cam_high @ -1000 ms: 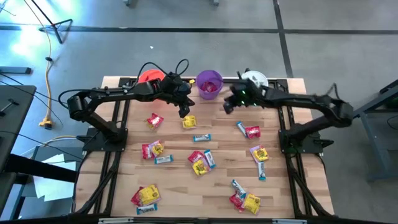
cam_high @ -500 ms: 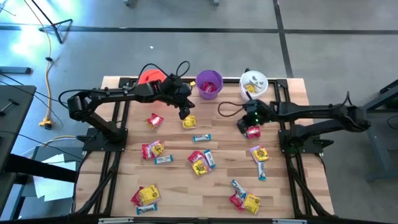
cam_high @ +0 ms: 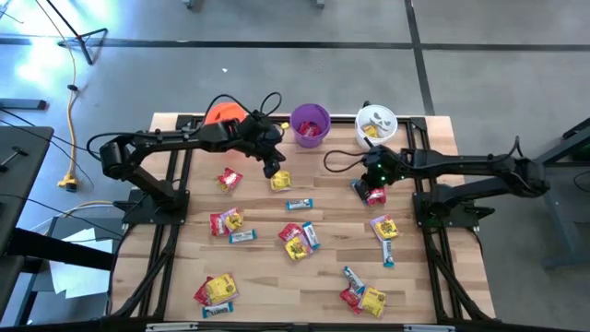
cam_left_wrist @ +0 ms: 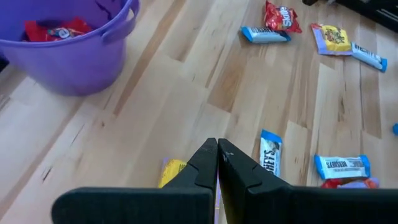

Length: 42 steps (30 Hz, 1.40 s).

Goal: Sort candy
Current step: Put the yellow candy into the white bucket

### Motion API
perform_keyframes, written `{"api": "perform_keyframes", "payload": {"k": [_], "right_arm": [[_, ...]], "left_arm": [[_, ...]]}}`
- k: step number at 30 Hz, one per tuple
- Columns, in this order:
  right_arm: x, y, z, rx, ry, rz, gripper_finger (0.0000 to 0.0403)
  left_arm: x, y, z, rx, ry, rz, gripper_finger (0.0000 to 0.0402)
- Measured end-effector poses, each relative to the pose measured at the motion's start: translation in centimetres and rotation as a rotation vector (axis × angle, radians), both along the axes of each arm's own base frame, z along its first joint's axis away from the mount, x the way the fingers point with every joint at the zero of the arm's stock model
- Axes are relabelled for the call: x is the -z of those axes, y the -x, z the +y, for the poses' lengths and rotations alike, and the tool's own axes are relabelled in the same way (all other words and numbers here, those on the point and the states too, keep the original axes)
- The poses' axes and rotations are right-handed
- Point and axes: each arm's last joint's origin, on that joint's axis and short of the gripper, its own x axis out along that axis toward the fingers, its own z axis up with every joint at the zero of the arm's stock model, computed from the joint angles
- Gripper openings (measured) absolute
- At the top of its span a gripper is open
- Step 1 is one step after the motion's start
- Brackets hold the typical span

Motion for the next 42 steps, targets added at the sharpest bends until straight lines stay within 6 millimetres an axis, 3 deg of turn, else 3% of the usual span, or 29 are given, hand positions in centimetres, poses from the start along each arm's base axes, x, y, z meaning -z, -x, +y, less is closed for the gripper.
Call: {"api": "perform_keyframes", "payload": {"k": [17,29,35,42], "right_arm": [[0.1,1.9,-3.7,0.064,-0.064,0.021,0.0],[-5.2,3.0,-6.3,0.064,0.012,0.026,0.0],[-4.4,3.1,-5.3,-0.056,-0.08,0.034,0.0],[-1.4,2.7,-1.1,-0.131,-0.335,0.155,0.002]], "left_arm": [[0.0,0.9,1.8,-0.095,0.024,0.002,0.0],[0.0,0.9,1.9,-0.102,0.069,-0.009,0.0],[0.3,1.2,1.8,-0.062,0.062,0.031,0.0],[0.9,1.9,1.7,-0.037,0.065,0.118,0.0]]}}
